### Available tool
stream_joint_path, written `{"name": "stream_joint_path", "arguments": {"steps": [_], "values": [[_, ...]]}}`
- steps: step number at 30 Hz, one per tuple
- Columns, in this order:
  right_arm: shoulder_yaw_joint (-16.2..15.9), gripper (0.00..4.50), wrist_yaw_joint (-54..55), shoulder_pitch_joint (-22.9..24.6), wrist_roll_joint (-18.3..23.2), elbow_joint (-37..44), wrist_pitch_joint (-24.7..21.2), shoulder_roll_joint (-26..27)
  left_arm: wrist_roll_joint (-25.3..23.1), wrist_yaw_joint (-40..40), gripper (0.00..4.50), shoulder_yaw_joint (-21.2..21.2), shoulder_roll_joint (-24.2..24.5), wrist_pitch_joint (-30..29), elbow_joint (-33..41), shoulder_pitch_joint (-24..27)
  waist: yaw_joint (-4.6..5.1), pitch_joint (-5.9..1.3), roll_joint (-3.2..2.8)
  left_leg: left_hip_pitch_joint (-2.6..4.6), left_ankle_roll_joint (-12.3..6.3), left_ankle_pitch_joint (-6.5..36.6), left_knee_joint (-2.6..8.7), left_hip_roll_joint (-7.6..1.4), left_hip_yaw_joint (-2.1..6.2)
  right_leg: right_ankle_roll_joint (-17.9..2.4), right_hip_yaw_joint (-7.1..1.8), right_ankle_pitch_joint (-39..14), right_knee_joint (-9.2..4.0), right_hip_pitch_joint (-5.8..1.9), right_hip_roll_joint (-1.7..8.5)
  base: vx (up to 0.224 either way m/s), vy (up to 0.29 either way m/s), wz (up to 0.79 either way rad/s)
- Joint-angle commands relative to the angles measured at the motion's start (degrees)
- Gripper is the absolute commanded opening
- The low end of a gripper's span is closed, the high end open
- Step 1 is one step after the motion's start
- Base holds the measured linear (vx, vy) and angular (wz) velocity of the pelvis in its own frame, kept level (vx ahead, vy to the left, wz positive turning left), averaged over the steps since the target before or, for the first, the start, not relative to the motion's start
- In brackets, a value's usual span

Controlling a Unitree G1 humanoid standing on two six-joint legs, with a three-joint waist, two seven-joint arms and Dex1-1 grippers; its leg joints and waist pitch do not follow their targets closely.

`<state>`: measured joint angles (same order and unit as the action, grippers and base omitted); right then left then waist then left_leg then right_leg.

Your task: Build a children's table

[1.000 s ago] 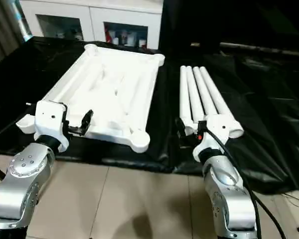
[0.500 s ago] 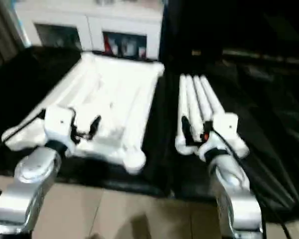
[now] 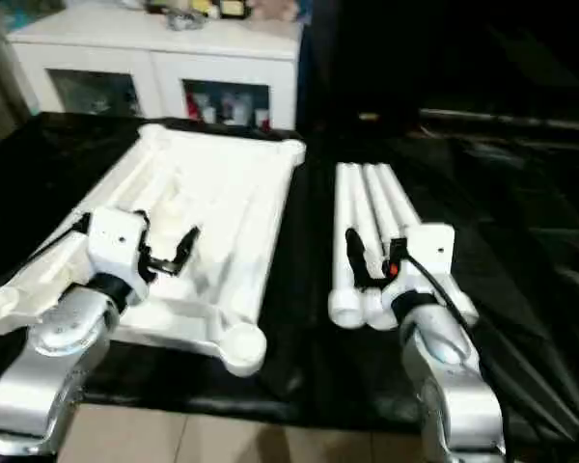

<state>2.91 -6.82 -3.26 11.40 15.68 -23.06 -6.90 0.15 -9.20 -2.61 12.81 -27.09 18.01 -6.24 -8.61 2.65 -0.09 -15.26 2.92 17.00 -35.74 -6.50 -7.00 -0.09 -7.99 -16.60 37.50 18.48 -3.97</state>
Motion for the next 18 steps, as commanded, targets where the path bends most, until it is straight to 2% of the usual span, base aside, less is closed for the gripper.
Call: {"name": "stream_joint_path", "arguments": {"steps": [1,2,3,4,5,6,7,8,9,10,11,13,14,15,16,17,18], "values": [[0.27,4.47,-0.27,-0.43,-0.09,0.8,-0.28,-0.9,0.29,-0.84,4.45,0.08,-0.23,0.3,-0.05,-0.15,3.06,-3.41,-1.11,4.92,-11.71,6.25,8.06,-10.35,8.04,-1.51,6.34,-3.16,3.15,6.32,7.36,0.077,-0.002,-0.24],[-0.16,4.47,-2.26,-1.01,0.07,0.79,0.21,-2.35,0.02,-4.11,4.45,-1.1,2.3,1.87,-0.37,0.38,3.78,-3.99,0.34,4.68,-20.63,-7.42,4.58,-8.97,6.58,-2.55,6.67,7.26,1.1,7.71,10.2,0.077,-0.002,-0.24],[-0.16,4.47,-2.26,-1.01,0.07,0.79,0.21,-2.35,0.02,-4.11,4.45,-1.1,2.3,1.87,-0.37,0.38,3.78,-3.99,0.34,4.68,-20.63,-7.42,4.58,-8.97,6.58,-2.55,6.67,7.26,1.1,7.71,10.2,0.124,-0.004,0.04],[-0.35,4.47,-3.69,-1.29,0.15,0.88,0.52,-3.25,-0.29,-5.68,4.45,-1.7,3.88,3.29,-0.68,0.67,2.73,-4.69,2.07,-3.66,-18.31,-21.28,-0.67,0.57,1.24,-6.86,3.47,25.13,-1.26,-0.11,11.69,0.11,0.016,0.14],[-0.59,4.47,-5.48,-1.63,0.11,0.92,1.17,-4.55,0.42,-7.89,4.45,-1.67,5.36,4.42,-1.1,0.73,2.22,-4.6,3.06,-6.51,-13.26,-21.8,-1.3,0.01,1.8,-9.37,1.73,40.23,-0.98,-2.04,12.62,0.11,0.016,0.14],[-0.75,4.47,-6.58,-1.97,0.1,0.87,1.56,-5.41,1.1,-9.27,4.45,-1.49,6.19,5.07,-1.42,0.61,2.24,-4.91,3.14,-7.42,-10.04,-21.83,-0.66,-0.55,2.13,-9.48,2.04,48.22,-0.05,-3.38,12.34,0.086,-0.017,0.1],[-0.47,4.47,-10.04,-2.95,1.84,0.67,0.86,-7.5,2.61,-12.24,4.45,-0.63,7.91,7.06,-2.3,-0.26,2.13,-5.01,2.52,-7.18,-5.07,-23.48,0.21,-0.91,1.97,-8.39,3.55,59.88,0.91,-3.15,10.28,0.0,0.0,0.0],[-0.38,4.47,-11.97,-3.63,2.59,0.32,0.63,-8.67,2.91,-13.87,4.45,-0.6,9.01,8.03,-2.89,-0.96,2.53,-4.6,1.83,-6.2,-1.51,-22.75,0.8,-1.37,1.9,-6.95,4.8,58.12,0.51,-2.09,8.67,0.0,0.0,0.0],[-0.38,4.47,-11.97,-3.63,2.59,0.32,0.63,-8.67,2.91,-13.87,4.45,-0.6,9.01,8.03,-2.89,-0.96,2.8,-4.38,1.33,-5.8,-0.38,-21.76,1.17,-1.82,2.01,-6.7,5.28,53.86,0.25,-1.63,8.54,0.0,0.0,0.0],[-0.55,4.47,-16.5,-4.6,4.2,-0.01,0.28,-11.5,5.17,-19.42,4.45,-0.81,11.42,8.5,-3.04,-1.95,3.3,-3.92,0.89,-4.85,2.01,-19.04,1.84,-2.91,2.34,-7.15,5.91,42.48,-0.61,-0.82,8.67,0.0,0.0,0.0],[-0.95,4.47,-21.34,-5.12,5.62,-0.01,-0.04,-14.59,9.6,-27.61,4.45,-1.62,14.87,5.09,-1.42,-2.17,3.51,-3.58,0.8,-3.87,3.52,-14.5,2.67,-3.81,2.74,-7.85,6.22,30.15,-1.51,-0.27,9.11,0.0,0.0,0.0],[-1.57,4.47,-26.53,-5.68,6.79,-0.09,-0.24,-18.06,13.74,-36.75,4.45,-2.91,19.17,2.67,0.34,-2.23,3.66,-3.11,0.82,-3.27,3.83,-10.09,3.1,-3.89,2.37,-8.62,6.04,21.44,-2.27,0.28,9.42,0.0,0.0,0.0],[-2.45,4.47,-31.0,-5.87,7.24,-0.31,-0.17,-21.39,15.04,-42.74,4.45,-4.49,23.25,2.0,0.02,-2.71,3.53,-2.74,0.47,-3.04,2.97,-5.53,3.65,-4.3,1.94,-10.04,5.84,13.75,-2.95,0.51,10.01,0.0,0.0,0.0],[-2.45,4.47,-31.0,-5.87,7.24,-0.31,-0.17,-21.39,15.04,-42.74,4.45,-4.49,23.25,2.0,0.02,-2.71,3.45,-2.7,0.56,-3.17,2.37,-4.88,3.7,-4.35,1.81,-10.3,5.81,12.56,-3.12,0.41,10.09,0.0,0.0,0.0],[-2.94,4.47,-33.11,-5.89,7.21,-0.38,-0.03,-23.07,14.4,-45.51,4.45,-5.85,25.5,2.59,-0.45,-3.01,3.62,-2.45,0.83,-3.73,1.15,-3.61,3.92,-4.48,1.56,-10.85,5.61,10.25,-3.49,0.15,10.39,-0.074,-0.004,0.02],[-3.67,4.47,-36.64,-6.22,7.02,-0.77,0.36,-25.64,13.58,-49.6,4.45,-8.08,28.57,2.67,-1.62,-4.08,3.35,-2.48,0.59,-3.72,0.16,-2.62,3.97,-4.67,1.4,-11.07,5.46,7.31,-3.82,0.05,10.81,-0.074,-0.004,0.02],[-3.79,4.47,-37.36,-6.38,6.95,-0.95,0.5,-26.11,13.45,-50.36,4.45,-8.53,29.12,2.95,-2.02,-4.38,3.37,-2.53,0.63,-3.64,-0.27,-2.56,3.99,-4.75,1.28,-11.4,5.44,6.7,-3.85,0.14,10.87,-0.069,-0.013,0.01]]}}
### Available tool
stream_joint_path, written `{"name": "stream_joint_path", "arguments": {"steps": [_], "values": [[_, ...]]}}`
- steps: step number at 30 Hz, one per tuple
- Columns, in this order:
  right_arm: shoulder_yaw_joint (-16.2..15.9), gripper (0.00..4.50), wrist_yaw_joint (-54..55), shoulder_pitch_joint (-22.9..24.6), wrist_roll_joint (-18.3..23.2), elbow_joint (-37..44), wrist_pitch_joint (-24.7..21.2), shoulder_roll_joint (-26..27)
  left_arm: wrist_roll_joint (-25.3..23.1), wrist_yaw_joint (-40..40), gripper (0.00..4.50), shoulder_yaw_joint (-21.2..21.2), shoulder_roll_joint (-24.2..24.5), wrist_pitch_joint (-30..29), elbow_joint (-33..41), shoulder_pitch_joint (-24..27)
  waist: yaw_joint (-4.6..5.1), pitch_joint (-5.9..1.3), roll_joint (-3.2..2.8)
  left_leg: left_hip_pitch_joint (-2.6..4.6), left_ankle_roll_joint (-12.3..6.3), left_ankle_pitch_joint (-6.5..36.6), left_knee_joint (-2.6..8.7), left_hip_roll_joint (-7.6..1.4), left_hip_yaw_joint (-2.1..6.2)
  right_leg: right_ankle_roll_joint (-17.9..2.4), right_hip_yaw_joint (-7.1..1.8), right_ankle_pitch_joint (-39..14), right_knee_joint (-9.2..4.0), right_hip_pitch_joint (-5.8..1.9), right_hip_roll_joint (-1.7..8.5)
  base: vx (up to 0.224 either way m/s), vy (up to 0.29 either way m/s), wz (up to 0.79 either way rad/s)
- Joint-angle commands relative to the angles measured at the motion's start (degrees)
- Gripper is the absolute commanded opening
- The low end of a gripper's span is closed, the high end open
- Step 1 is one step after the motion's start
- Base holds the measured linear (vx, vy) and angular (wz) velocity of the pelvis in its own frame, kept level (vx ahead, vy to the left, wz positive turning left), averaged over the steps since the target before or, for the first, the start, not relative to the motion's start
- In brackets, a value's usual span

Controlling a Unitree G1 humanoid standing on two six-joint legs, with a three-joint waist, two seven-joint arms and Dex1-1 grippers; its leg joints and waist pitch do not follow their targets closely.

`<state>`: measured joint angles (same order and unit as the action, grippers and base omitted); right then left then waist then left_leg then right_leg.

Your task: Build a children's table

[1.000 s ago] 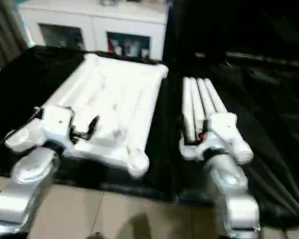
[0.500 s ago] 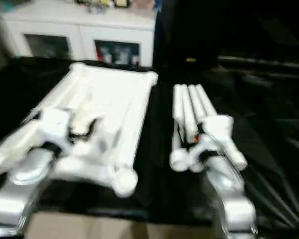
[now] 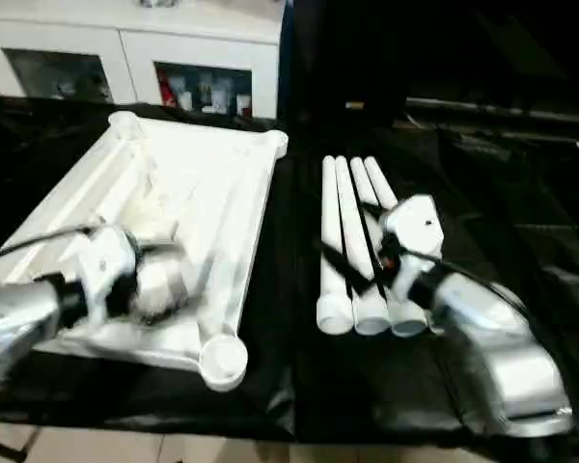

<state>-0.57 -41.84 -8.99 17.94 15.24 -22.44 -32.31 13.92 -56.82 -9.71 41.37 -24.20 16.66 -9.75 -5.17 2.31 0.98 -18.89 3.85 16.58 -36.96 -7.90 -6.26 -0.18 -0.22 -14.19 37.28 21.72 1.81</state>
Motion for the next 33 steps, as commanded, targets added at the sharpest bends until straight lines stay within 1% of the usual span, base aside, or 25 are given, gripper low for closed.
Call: {"name": "stream_joint_path", "arguments": {"steps": [1,2,3,4,5,6,7,8,9,10,12,13,14,16,17,19,21,22,23,26,28,29,30,32,33], "values": [[-0.3,4.47,-2.33,-0.66,0.41,-0.52,-0.12,-0.7,-0.32,-2.74,4.45,-1.42,0.55,0.05,-0.67,-0.88,0.13,-2.19,-0.31,-0.3,-1.7,-2.68,5.28,-3.38,0.26,-12.08,-2.37,4.44,-3.72,-3.26,5.2,0.0,0.0,0.0],[-0.38,4.47,-3.21,-0.97,0.71,-0.72,-0.37,-1.22,-0.76,-3.62,4.45,-1.83,0.91,1.34,-1.26,-1.41,0.0,-2.3,-0.49,-0.25,-1.89,-2.88,5.29,-3.5,0.03,-12.64,-2.39,4.28,-3.86,-3.19,5.32,0.0,0.0,0.0],[-0.41,4.47,-3.57,-1.1,0.84,-0.81,-0.48,-1.44,-0.94,-3.99,4.45,-2.0,1.06,1.88,-1.5,-1.63,0.0,-2.3,-0.49,-0.25,-1.89,-2.88,5.29,-3.5,0.03,-12.64,-2.39,4.28,-3.86,-3.19,5.32,0.0,0.0,0.0],[-0.99,4.47,-5.84,-1.9,1.95,-0.71,-1.47,-2.71,-1.86,-6.29,4.45,-3.5,1.96,3.08,-2.89,-3.03,0.01,-2.01,-1.07,-0.14,-2.1,-0.51,5.52,-3.55,-0.14,-13.04,-2.28,0.9,-4.46,-2.78,5.15,0.0,0.0,0.0],[-1.77,4.47,-8.38,-2.45,3.19,-0.37,-2.45,-4.2,-2.56,-8.57,4.45,-5.03,2.92,3.99,-4.08,-4.44,-0.01,-2.11,-0.83,0.07,-2.43,0.53,5.57,-3.72,-0.19,-13.12,-2.21,-0.57,-4.41,-2.86,5.08,0.0,0.0,0.0],[-2.68,4.5,-10.93,-2.72,3.99,0.2,-3.18,-5.61,-3.57,-10.67,4.29,-6.69,3.9,4.93,-5.29,-5.73,-0.02,-1.98,-1.07,-0.28,-2.62,0.16,5.55,-3.75,-0.29,-13.27,-2.25,-1.08,-4.48,-2.9,5.28,0.0,0.0,0.0],[-3.47,4.5,-12.79,-2.66,4.28,0.69,-3.43,-6.66,-4.44,-12.12,4.11,-7.96,4.64,5.63,-6.26,-6.53,-0.1,-1.96,-1.13,-0.2,-2.74,0.43,5.54,-3.85,-0.34,-13.23,-2.18,-1.77,-4.6,-2.78,5.26,0.0,0.0,0.0],[-4.46,4.5,-14.48,-2.2,3.99,1.4,-3.57,-7.75,-5.91,-13.81,4.11,-9.41,5.74,7.0,-7.41,-7.03,-0.23,-1.92,-1.55,-0.19,-2.87,0.34,5.47,-4.05,-0.47,-13.37,-2.2,-1.68,-4.55,-2.59,5.38,0.0,0.0,0.0],[-4.66,4.5,-14.76,-2.09,3.91,1.57,-3.62,-7.96,-6.21,-14.18,4.07,-9.69,6.01,7.28,-7.61,-7.06,-0.19,-1.96,-1.41,-0.22,-2.94,0.3,5.48,-4.11,-0.6,-13.41,-2.07,-1.63,-4.66,-2.59,5.29,0.0,0.0,0.0],[-5.53,4.5,-15.77,-1.4,3.2,2.29,-3.61,-8.81,-7.59,-15.99,3.96,-10.61,7.59,8.44,-8.34,-6.79,-0.14,-1.97,-1.49,-0.59,-2.73,-0.36,5.5,-4.14,-0.6,-13.52,-2.06,-0.87,-4.43,-2.8,5.38,0.0,0.0,0.0],[-5.85,4.5,-16.15,-1.04,2.82,2.57,-3.48,-9.15,-8.13,-16.71,3.68,-10.89,8.32,8.89,-8.59,-6.56,-0.17,-2.09,-1.48,-0.63,-2.25,-0.73,5.53,-4.3,-0.67,-13.68,-1.89,0.04,-4.35,-2.69,5.28,0.0,0.0,0.0],[-6.04,4.5,-16.46,-0.47,2.59,2.96,-3.48,-9.51,-8.96,-16.25,3.68,-10.77,8.68,9.53,-9.49,-6.59,-0.09,-2.05,-1.52,-0.78,-2.06,-0.74,5.55,-4.29,-0.72,-14.02,-1.82,0.82,-4.27,-2.68,5.25,0.0,0.0,0.0],[-6.09,4.5,-16.57,-0.29,2.61,3.13,-3.52,-9.64,-9.12,-16.18,3.59,-10.75,8.8,9.67,-9.79,-6.65,-0.13,-1.93,-1.49,-0.87,-1.73,-0.35,5.61,-4.32,-0.68,-14.05,-1.77,0.38,-4.36,-2.78,5.24,0.0,0.0,0.0],[-6.29,4.5,-17.01,0.12,3.43,3.75,-4.08,-10.41,-10.23,-15.47,3.51,-10.75,9.14,11.4,-11.83,-7.55,-0.07,-1.81,-1.5,-0.84,-1.58,0.02,5.68,-4.24,-0.71,-13.96,-1.73,-0.47,-4.49,-2.66,5.15,0.0,0.0,0.0],[-6.35,4.5,-17.1,0.12,3.58,3.9,-4.21,-10.5,-10.32,-15.48,3.31,-10.73,9.21,11.64,-12.05,-7.67,-0.07,-1.8,-1.38,-0.77,-1.37,0.66,5.76,-4.31,-0.71,-13.84,-1.74,-1.39,-4.51,-2.66,5.2,0.0,0.0,0.0],[-6.6,4.5,-17.52,0.04,4.12,4.37,-4.68,-10.86,-10.58,-15.77,3.15,-10.81,9.42,12.59,-12.99,-8.2,-0.07,-1.75,-1.48,-0.77,-1.35,0.79,5.86,-4.36,-0.63,-13.8,-1.72,-1.87,-4.54,-2.6,5.24,0.0,0.0,0.0],[-6.95,4.5,-18.38,-0.15,4.63,4.77,-5.23,-11.2,-11.04,-16.17,3.06,-10.72,9.38,13.4,-14.84,-9.17,-0.03,-1.81,-1.05,-0.8,-1.57,0.0,5.83,-4.35,-0.71,-13.81,-1.74,-1.03,-4.44,-2.67,5.25,0.0,0.0,0.0],[-7.15,4.5,-18.92,-0.22,4.82,4.89,-5.5,-11.32,-11.38,-16.35,2.82,-10.65,9.25,13.69,-15.86,-9.65,-0.11,-1.81,-1.23,-0.78,-1.68,-0.18,5.79,-4.29,-0.7,-13.8,-1.74,-1.0,-4.46,-2.59,5.27,0.0,0.0,0.0],[-7.54,4.5,-19.53,-0.32,4.94,5.08,-5.76,-11.43,-11.74,-16.77,2.82,-10.52,9.07,14.26,-17.37,-10.32,-0.01,-1.8,-0.8,-0.82,-1.74,-0.41,5.85,-4.4,-0.75,-13.76,-1.76,-0.68,-4.44,-2.69,5.32,0.0,0.0,0.0],[-8.25,4.5,-19.67,-0.54,4.7,5.16,-5.66,-11.31,-12.14,-17.41,2.49,-10.63,8.97,15.49,-19.52,-11.14,-0.1,-1.85,-1.06,-0.79,-1.86,-1.23,5.81,-4.31,-0.75,-13.58,-1.77,-0.33,-4.39,-2.6,5.36,0.0,0.0,0.0],[-8.77,4.5,-19.26,-0.82,4.26,5.0,-5.47,-10.91,-13.07,-17.22,2.41,-11.11,8.94,16.33,-21.05,-11.77,0.0,-1.84,-1.01,-0.94,-1.6,-1.35,5.85,-4.34,-0.71,-13.66,-1.76,0.31,-4.35,-2.72,5.39,0.0,0.0,0.0],[-9.12,4.5,-19.16,-0.92,4.07,5.01,-5.52,-10.78,-13.84,-17.17,2.26,-11.55,8.91,16.9,-22.09,-12.18,0.0,-1.84,-1.02,-0.88,-1.5,-1.3,5.89,-4.43,-0.69,-13.67,-1.77,0.41,-4.32,-2.72,5.51,0.0,0.0,0.0],[-9.36,4.5,-19.09,-0.96,4.0,5.08,-5.62,-10.7,-14.35,-17.3,2.15,-11.89,8.9,17.64,-22.82,-12.45,-0.01,-1.81,-0.97,-0.85,-1.56,-1.22,5.86,-4.38,-0.75,-13.55,-1.77,0.12,-4.43,-2.63,5.4,0.0,0.0,0.0],[-9.53,4.5,-19.04,-0.93,4.16,5.35,-5.96,-10.54,-14.21,-18.12,1.95,-12.23,8.81,18.11,-23.47,-12.72,-0.09,-1.8,-1.25,-0.81,-1.36,-0.91,5.91,-4.46,-0.73,-13.55,-1.83,-0.24,-4.42,-2.59,5.53,0.0,0.0,0.0],[-9.5,4.5,-19.06,-0.89,4.15,5.42,-6.04,-10.47,-14.07,-18.58,1.95,-12.32,8.75,18.18,-23.61,-12.78,-0.08,-1.83,-1.16,-0.76,-1.21,-0.68,5.92,-4.48,-0.76,-13.67,-1.85,-0.21,-4.41,-2.6,5.55,0.0,0.0,0.0]]}}
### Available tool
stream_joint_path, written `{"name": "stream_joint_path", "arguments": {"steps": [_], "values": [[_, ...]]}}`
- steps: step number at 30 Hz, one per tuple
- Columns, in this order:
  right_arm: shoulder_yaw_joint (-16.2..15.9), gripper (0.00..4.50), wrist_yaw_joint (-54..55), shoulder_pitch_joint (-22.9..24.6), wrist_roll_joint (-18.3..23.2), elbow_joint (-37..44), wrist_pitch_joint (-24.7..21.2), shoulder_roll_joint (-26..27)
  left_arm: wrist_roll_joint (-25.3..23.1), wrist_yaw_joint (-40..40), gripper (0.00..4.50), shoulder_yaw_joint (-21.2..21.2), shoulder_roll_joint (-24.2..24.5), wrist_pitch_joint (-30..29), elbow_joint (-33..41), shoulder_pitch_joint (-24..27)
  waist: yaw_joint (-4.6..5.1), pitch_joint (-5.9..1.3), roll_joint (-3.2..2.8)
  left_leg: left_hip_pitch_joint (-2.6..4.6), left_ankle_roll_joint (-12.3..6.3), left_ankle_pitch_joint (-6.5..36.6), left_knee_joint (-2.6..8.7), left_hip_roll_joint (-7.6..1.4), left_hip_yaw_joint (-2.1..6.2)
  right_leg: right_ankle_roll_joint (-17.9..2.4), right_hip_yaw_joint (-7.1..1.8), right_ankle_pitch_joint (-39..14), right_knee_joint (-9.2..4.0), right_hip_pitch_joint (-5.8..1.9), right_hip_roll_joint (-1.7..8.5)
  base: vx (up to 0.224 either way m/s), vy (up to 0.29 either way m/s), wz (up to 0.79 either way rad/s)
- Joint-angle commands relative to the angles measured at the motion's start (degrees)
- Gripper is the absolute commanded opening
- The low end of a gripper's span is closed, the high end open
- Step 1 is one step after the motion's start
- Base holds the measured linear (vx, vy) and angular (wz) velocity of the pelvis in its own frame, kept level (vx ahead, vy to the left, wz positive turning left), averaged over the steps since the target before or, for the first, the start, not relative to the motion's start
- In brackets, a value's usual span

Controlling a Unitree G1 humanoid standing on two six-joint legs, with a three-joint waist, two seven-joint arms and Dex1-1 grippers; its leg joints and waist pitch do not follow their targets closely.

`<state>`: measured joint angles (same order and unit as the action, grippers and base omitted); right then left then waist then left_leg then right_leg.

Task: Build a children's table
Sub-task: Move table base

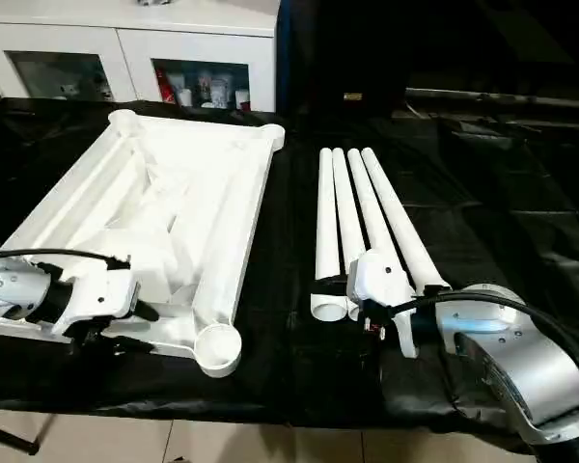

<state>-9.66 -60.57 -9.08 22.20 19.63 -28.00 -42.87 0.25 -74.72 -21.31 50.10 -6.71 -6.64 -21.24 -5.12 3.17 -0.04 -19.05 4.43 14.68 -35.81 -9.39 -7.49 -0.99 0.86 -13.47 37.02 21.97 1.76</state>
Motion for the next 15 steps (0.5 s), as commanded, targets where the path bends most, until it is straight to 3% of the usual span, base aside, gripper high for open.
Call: {"name": "stream_joint_path", "arguments": {"steps": [1,15], "values": [[-0.37,4.5,-0.36,-0.76,-0.13,1.08,-0.52,0.12,-0.29,-1.14,1.88,-0.83,0.01,0.59,-0.37,-1.31,-0.15,-2.68,-0.17,-0.57,-1.69,1.35,4.82,-3.04,0.48,-12.96,-2.9,-0.94,-4.12,-2.83,5.58,0.0,0.0,0.0],[-0.66,4.5,-0.48,-1.1,-0.25,0.41,-0.23,-0.14,-0.76,-2.41,0.65,-0.67,-1.35,1.16,-2.32,-1.46,-0.29,-2.8,0.05,-0.51,-1.27,2.07,4.86,-3.35,-0.12,-13.21,-2.91,-1.69,-4.13,-2.76,5.7,0.0,0.0,0.0]]}}
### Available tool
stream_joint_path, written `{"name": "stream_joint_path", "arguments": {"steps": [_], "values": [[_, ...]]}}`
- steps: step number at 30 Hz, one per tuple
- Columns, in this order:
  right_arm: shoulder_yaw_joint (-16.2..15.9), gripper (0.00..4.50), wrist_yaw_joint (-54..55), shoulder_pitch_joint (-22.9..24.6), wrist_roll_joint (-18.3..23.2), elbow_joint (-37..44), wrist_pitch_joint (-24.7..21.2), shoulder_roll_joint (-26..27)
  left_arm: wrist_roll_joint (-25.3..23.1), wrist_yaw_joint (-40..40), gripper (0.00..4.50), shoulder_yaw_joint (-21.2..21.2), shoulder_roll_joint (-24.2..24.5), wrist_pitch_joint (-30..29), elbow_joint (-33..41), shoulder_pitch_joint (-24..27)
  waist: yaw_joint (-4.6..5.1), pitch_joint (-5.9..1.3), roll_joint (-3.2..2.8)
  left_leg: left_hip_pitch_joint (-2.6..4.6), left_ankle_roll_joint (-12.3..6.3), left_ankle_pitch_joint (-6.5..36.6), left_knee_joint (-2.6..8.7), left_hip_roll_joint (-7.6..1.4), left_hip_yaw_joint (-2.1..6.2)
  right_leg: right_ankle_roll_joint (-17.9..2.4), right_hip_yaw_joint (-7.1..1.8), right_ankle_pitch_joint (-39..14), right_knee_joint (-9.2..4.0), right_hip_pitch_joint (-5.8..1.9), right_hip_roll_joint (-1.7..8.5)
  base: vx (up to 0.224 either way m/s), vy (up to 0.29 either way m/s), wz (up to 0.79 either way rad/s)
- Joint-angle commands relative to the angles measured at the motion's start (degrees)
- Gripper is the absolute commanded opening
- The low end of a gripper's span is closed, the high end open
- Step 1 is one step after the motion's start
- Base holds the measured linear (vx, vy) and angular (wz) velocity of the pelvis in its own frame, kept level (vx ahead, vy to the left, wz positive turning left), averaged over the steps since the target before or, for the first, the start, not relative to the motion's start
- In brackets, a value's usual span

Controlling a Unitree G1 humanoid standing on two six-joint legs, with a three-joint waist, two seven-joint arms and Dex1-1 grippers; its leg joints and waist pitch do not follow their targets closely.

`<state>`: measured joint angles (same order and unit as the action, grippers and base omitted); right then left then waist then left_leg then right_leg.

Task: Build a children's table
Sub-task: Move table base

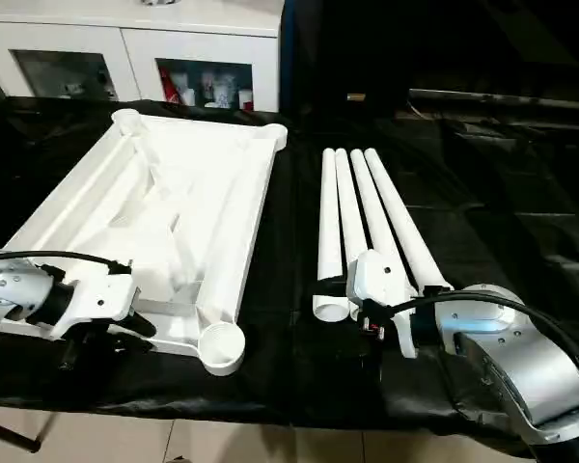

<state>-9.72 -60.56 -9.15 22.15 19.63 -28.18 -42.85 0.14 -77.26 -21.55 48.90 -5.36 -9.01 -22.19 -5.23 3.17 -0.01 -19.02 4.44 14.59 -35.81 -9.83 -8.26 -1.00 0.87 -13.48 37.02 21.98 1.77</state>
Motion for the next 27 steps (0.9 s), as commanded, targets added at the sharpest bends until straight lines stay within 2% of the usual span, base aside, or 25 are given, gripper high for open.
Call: {"name": "stream_joint_path", "arguments": {"steps": [1,4,8,12,15,16,19,20,23,27], "values": [[-0.74,4.5,-0.45,-1.13,-0.29,0.31,-0.02,-0.07,-0.63,0.24,0.62,-0.39,-0.27,-0.31,0.06,-0.43,-0.21,-2.91,0.22,-0.53,-1.22,2.11,4.85,-2.92,0.6,-13.1,-2.94,-1.89,-4.13,-2.84,5.71,0.0,0.0,0.0],[-1.14,4.5,-0.5,-1.42,-0.44,0.11,0.1,0.19,-0.87,1.0,0.25,-0.21,-0.72,-0.9,0.22,0.27,-0.27,-2.88,0.11,-0.49,-1.23,1.88,4.85,-2.95,0.58,-13.06,-2.93,-1.69,-4.08,-2.7,5.69,0.0,0.0,0.0],[-1.32,4.5,-0.47,-1.48,-0.61,-0.18,0.28,0.37,-1.51,2.75,0.03,0.22,-1.21,-1.48,0.43,1.45,-0.31,-2.86,0.29,-0.66,-1.3,1.71,4.84,-2.94,0.56,-12.81,-2.98,-1.87,-4.12,-2.79,5.76,0.0,0.0,0.0],[-1.19,4.5,0.26,-1.62,-0.93,-0.77,0.56,0.88,-2.46,9.12,0.03,2.07,-3.73,-3.91,-0.12,1.71,-0.07,-2.92,0.41,-0.82,-1.29,1.06,4.78,-2.84,0.55,-12.73,-2.9,-1.21,-3.96,-2.94,5.66,0.0,0.0,0.0],[-0.77,4.5,2.42,-2.53,-1.32,-2.24,0.43,2.31,-3.19,14.64,0.03,3.51,-6.74,-6.23,-0.94,0.97,0.03,-2.89,0.62,-0.8,-1.4,1.12,4.67,-2.72,0.48,-12.95,-2.89,-3.04,-4.3,-2.95,5.75,0.0,0.0,0.0],[-0.77,4.5,2.7,-2.65,-1.46,-2.43,0.45,2.47,-3.2,14.84,0.03,3.52,-6.94,-6.07,-0.93,0.99,-0.04,-2.9,0.9,-0.91,-1.37,0.89,4.69,-2.68,0.51,-12.31,-2.94,-3.85,-4.39,-3.1,5.7,0.0,0.0,0.0],[-0.73,4.5,4.6,-3.39,-2.31,-3.7,0.37,3.69,-3.62,16.62,0.03,3.59,-8.53,-4.94,-1.34,0.82,0.1,-2.91,0.8,-0.8,-1.36,0.9,4.72,-2.67,0.49,-11.63,-2.93,-4.45,-4.48,-2.81,5.58,0.0,0.0,0.0],[-0.74,4.5,5.57,-3.78,-2.85,-4.34,0.45,4.35,-4.17,17.86,0.03,3.5,-9.38,-3.67,-2.01,0.41,0.15,-2.98,1.11,-0.82,-1.5,0.59,4.7,-2.66,0.47,-11.57,-2.92,-3.92,-4.44,-2.87,5.53,0.0,0.0,0.0],[-0.82,4.5,7.39,-4.42,-3.93,-5.38,0.13,5.24,-5.54,18.92,0.03,2.9,-9.4,-3.57,-2.97,-0.05,0.07,-3.05,0.94,-0.72,-1.71,-0.62,4.69,-2.7,0.52,-11.77,-2.85,-1.1,-4.09,-2.77,5.46,0.0,0.0,0.0],[-0.88,4.5,9.69,-5.15,-4.85,-6.59,-0.32,6.51,-7.94,22.58,0.03,3.21,-9.44,-4.39,-5.92,-1.29,0.07,-2.99,0.94,-0.7,-1.29,0.02,4.71,-2.56,0.44,-11.58,-2.89,-1.68,-4.23,-2.8,5.5,0.0,0.0,0.0]]}}
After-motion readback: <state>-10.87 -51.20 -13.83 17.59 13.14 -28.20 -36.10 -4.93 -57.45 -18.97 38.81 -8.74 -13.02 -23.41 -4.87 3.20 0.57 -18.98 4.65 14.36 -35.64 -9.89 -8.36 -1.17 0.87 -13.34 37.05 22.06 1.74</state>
